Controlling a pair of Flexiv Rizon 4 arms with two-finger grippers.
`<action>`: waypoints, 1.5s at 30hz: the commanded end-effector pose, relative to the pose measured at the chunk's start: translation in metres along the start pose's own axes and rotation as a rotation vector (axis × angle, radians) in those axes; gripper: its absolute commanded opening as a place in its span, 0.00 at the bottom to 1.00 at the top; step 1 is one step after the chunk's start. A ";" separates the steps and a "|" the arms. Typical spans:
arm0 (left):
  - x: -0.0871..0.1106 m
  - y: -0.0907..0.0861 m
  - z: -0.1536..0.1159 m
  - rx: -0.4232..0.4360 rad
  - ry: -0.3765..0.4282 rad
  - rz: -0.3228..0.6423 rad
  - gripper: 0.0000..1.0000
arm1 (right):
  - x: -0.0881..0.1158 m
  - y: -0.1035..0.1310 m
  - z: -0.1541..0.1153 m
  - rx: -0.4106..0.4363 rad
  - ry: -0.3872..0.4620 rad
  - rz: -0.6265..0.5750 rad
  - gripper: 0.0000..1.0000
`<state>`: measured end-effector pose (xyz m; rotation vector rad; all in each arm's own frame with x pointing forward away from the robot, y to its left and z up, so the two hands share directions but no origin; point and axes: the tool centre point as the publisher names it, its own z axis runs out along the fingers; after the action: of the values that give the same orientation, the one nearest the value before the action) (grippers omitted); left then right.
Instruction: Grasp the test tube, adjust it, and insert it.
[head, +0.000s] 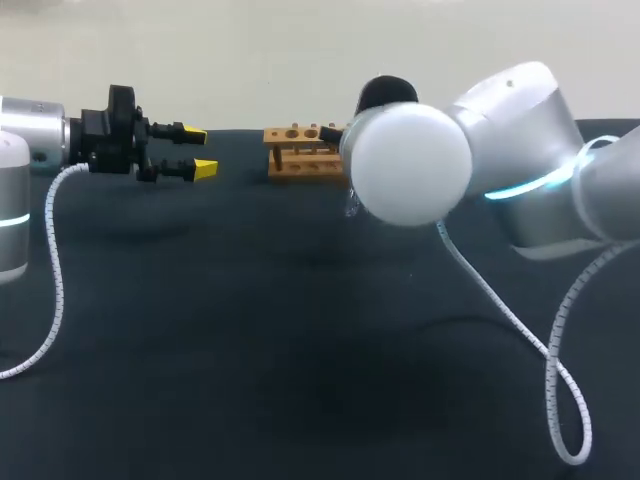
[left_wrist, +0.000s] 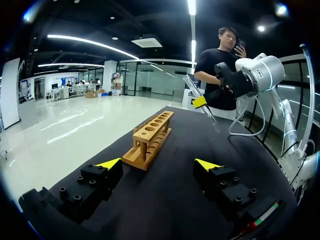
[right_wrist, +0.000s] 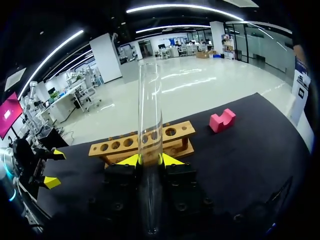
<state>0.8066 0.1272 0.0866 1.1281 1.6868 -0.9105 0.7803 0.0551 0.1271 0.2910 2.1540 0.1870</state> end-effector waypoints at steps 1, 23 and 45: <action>0.001 0.000 0.000 0.000 -0.004 0.003 1.00 | 0.000 -0.006 -0.012 -0.006 -0.089 0.004 0.00; 0.001 0.000 0.000 0.000 -0.004 0.003 1.00 | -0.015 -0.009 -0.029 -0.014 -0.114 0.015 0.00; 0.001 0.000 0.000 0.000 -0.004 0.003 1.00 | -0.015 -0.009 -0.029 -0.014 -0.114 0.015 0.00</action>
<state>0.8066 0.1272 0.0866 1.1281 1.6869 -0.9105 0.7636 0.0416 0.1534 0.3036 2.0409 0.1869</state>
